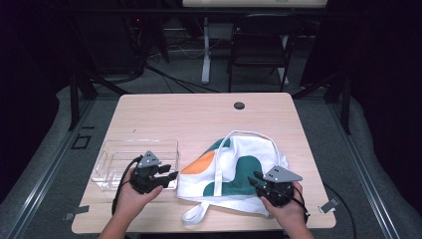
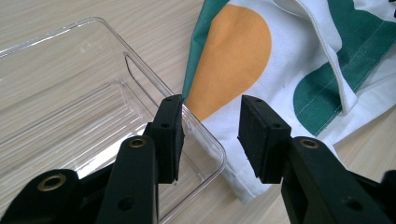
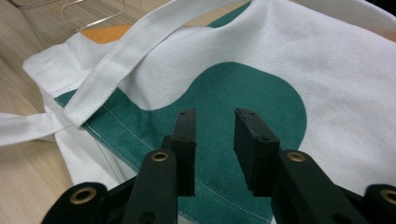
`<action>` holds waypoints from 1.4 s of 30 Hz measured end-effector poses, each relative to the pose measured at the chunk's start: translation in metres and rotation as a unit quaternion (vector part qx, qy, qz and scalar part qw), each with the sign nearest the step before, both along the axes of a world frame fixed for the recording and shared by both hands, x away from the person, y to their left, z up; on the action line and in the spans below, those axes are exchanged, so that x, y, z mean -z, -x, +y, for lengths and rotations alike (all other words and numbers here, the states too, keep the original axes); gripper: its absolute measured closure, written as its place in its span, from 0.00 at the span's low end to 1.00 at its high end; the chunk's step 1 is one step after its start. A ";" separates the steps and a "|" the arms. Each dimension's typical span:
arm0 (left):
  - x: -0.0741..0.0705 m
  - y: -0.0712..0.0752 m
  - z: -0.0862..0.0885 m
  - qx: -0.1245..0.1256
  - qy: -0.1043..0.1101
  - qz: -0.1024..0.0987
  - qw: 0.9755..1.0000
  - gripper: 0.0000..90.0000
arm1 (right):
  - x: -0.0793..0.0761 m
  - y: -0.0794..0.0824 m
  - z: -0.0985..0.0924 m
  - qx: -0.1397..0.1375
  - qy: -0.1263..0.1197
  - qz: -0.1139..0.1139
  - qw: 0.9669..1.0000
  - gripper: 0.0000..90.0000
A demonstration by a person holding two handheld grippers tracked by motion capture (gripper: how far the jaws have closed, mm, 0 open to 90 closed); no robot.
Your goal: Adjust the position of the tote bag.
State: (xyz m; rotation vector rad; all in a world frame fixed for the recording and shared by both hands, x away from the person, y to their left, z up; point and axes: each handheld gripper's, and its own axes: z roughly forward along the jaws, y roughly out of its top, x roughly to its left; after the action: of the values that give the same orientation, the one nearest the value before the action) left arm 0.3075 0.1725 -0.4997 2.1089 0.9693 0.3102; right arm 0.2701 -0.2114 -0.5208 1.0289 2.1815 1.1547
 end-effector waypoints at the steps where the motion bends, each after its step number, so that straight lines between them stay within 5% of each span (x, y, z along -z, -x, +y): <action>1: 0.000 0.000 0.000 0.001 -0.002 0.000 1.000 0.67 | 0.000 0.001 0.000 -0.001 0.002 -0.001 1.000 0.77; 22: -0.003 0.006 -0.002 -0.001 0.000 -0.016 1.000 0.67 | -0.002 0.003 0.009 -0.033 0.018 -0.011 0.999 0.77; 42: 0.000 0.012 -0.022 0.034 -0.024 -0.012 0.999 0.66 | 0.005 0.006 0.025 -0.084 0.058 -0.004 0.995 0.76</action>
State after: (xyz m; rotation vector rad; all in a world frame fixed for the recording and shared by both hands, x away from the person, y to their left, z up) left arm 0.2955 0.1501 -0.5001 2.1714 0.8824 0.3260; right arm 0.2645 -0.1859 -0.5259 0.8037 2.3353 1.0865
